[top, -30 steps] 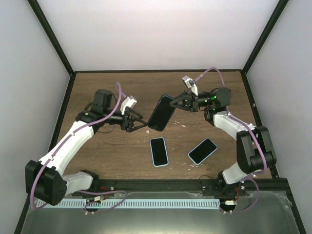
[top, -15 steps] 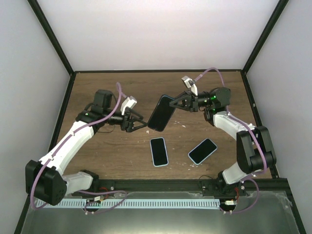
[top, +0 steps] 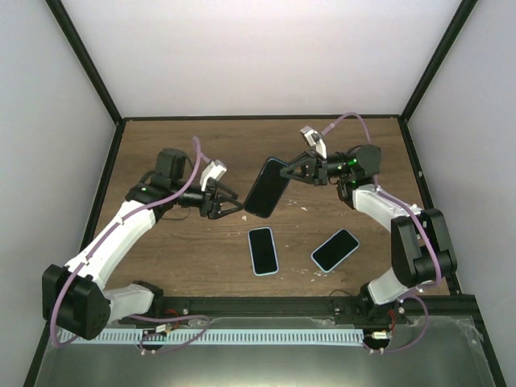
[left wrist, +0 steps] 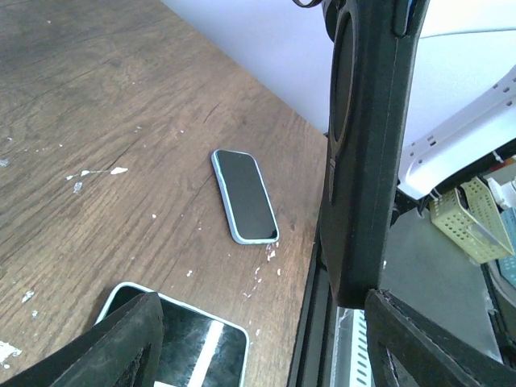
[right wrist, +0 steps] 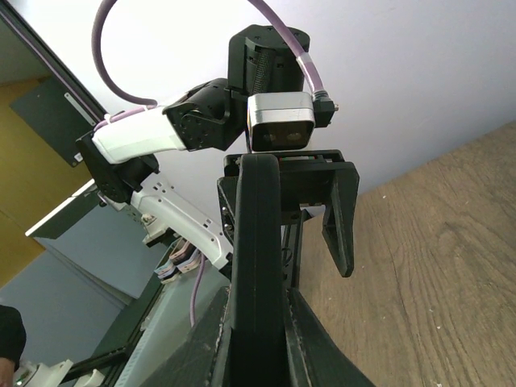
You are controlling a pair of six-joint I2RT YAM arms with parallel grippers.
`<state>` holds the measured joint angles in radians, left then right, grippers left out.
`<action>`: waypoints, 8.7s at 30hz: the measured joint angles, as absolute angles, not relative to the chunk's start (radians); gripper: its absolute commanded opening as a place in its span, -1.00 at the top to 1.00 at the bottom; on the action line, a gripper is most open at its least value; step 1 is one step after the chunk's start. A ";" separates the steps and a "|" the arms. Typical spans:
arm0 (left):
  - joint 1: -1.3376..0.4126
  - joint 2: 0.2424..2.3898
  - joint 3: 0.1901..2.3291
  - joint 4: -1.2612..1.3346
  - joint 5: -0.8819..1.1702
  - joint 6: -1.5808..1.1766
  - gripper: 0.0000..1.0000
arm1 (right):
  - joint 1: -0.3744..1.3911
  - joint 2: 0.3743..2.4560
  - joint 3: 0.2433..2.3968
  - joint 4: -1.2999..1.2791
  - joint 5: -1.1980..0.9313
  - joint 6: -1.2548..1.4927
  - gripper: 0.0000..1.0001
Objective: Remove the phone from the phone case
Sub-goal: Remove the phone case from the phone.
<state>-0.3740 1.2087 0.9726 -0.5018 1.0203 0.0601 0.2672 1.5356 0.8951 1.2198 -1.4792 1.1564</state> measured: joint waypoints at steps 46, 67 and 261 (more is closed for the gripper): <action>-0.364 1.227 0.972 -0.488 0.975 0.065 -0.15 | 0.265 1.549 0.863 1.366 -1.451 1.235 0.99; -0.284 1.163 0.942 -0.480 1.130 0.064 -0.34 | 0.266 1.552 0.863 1.479 -1.489 1.379 0.99; -0.121 1.473 0.865 -0.055 0.948 -1.002 1.00 | 0.908 1.731 1.279 0.069 0.122 -0.609 0.99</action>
